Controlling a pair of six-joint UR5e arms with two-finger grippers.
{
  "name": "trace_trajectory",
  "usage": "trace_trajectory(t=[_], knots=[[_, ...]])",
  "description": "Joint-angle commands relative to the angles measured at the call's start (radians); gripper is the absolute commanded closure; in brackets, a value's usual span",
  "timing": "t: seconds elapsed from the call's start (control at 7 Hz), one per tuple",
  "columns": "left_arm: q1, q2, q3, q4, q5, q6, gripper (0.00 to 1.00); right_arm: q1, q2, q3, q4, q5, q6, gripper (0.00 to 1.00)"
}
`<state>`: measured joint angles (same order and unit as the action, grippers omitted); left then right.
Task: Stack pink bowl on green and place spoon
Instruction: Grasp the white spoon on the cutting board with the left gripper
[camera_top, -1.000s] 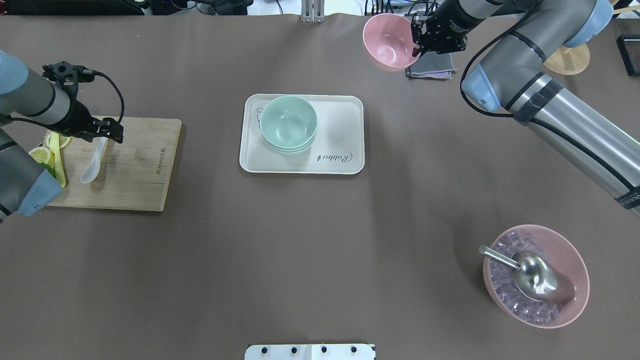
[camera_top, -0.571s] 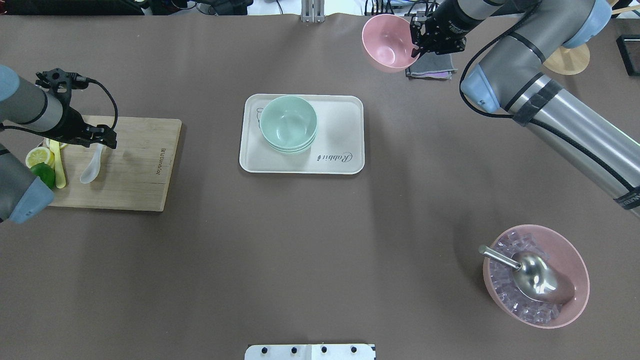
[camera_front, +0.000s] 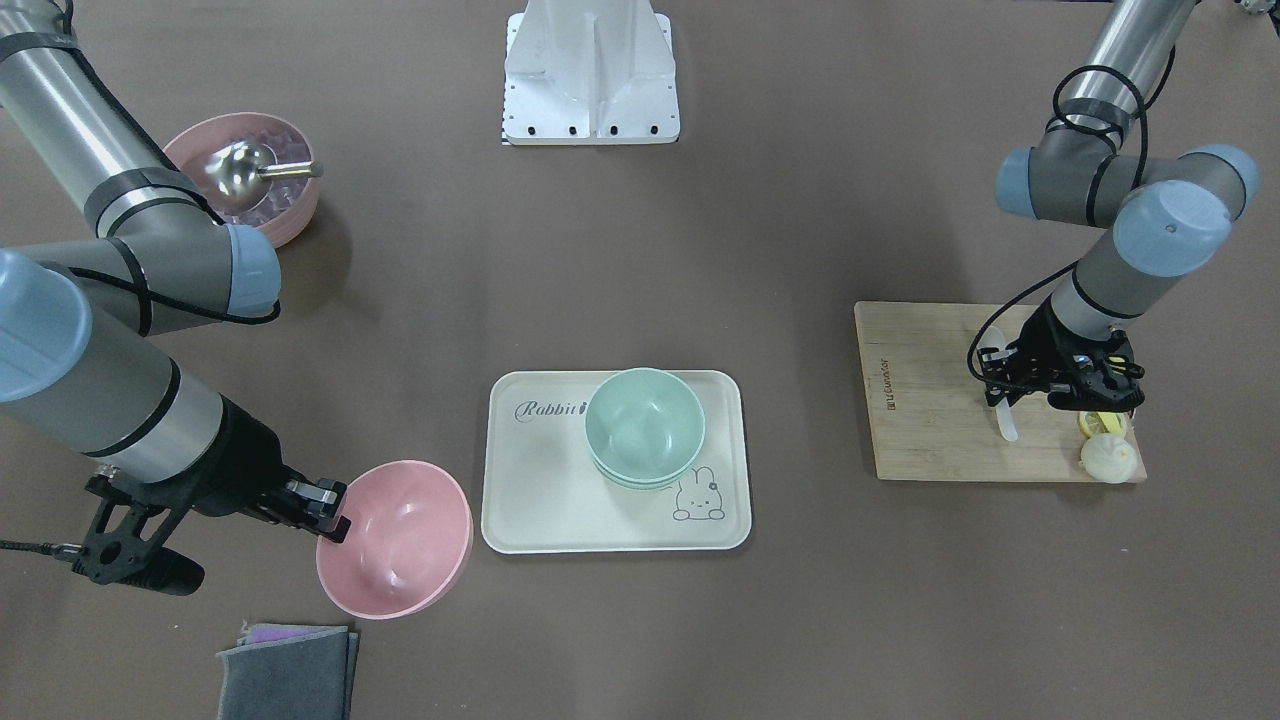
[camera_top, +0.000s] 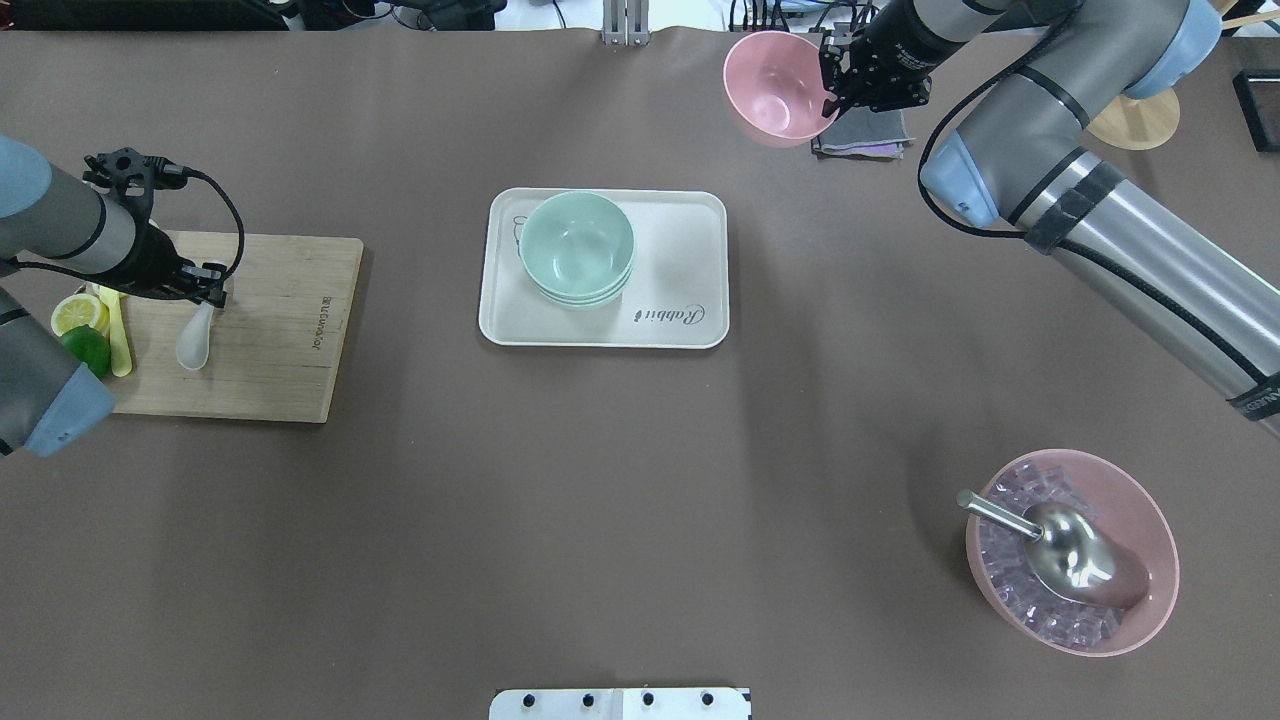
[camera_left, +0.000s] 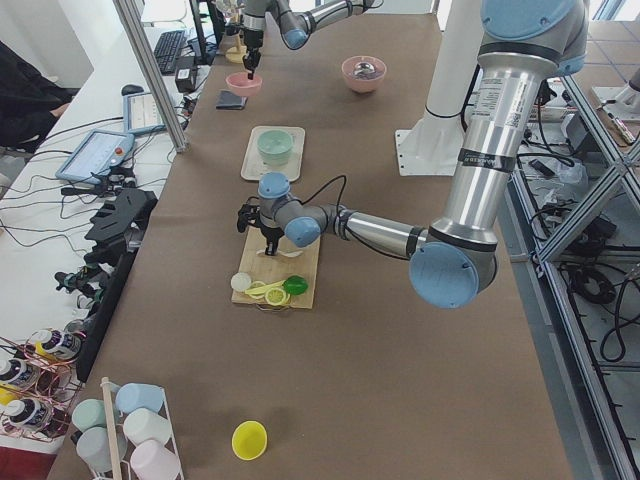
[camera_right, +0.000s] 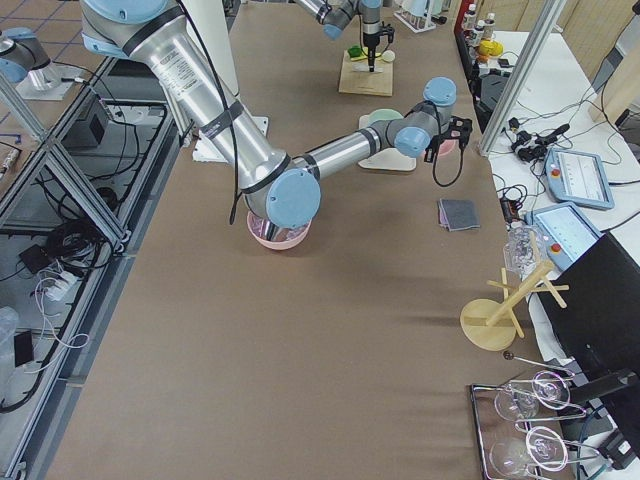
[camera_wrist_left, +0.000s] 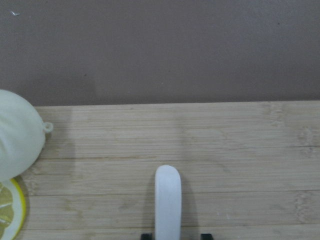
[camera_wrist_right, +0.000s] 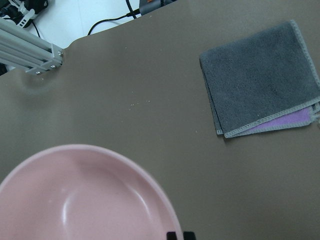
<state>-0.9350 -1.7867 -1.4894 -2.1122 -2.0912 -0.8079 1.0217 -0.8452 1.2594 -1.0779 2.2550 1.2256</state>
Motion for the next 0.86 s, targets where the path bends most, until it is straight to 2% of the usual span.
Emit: trace_trajectory(t=[0.0, 0.14, 0.43, 0.57, 0.71], knots=[[-0.002, 0.024, -0.026, 0.001, -0.004, -0.001, 1.0, 0.0, 0.0, 0.0, 0.001, 0.0, 0.002, 1.0], [-0.013, 0.024, -0.058, 0.012, -0.033, -0.001, 1.0, 0.0, 0.0, 0.011, 0.0, 0.0, 0.005, 1.0], [-0.111, 0.006, -0.167, 0.11, -0.207, -0.016, 1.0, 0.0, 0.002, 0.046, -0.002, 0.0, 0.06, 1.0], [-0.152, -0.052, -0.198, 0.195, -0.284, -0.02, 1.0, -0.003, 0.012, 0.06, -0.001, 0.0, 0.093, 1.0], [-0.153, -0.153, -0.193, 0.263, -0.312, -0.118, 1.0, -0.021, 0.046, 0.061, 0.0, -0.002, 0.156, 1.0]])
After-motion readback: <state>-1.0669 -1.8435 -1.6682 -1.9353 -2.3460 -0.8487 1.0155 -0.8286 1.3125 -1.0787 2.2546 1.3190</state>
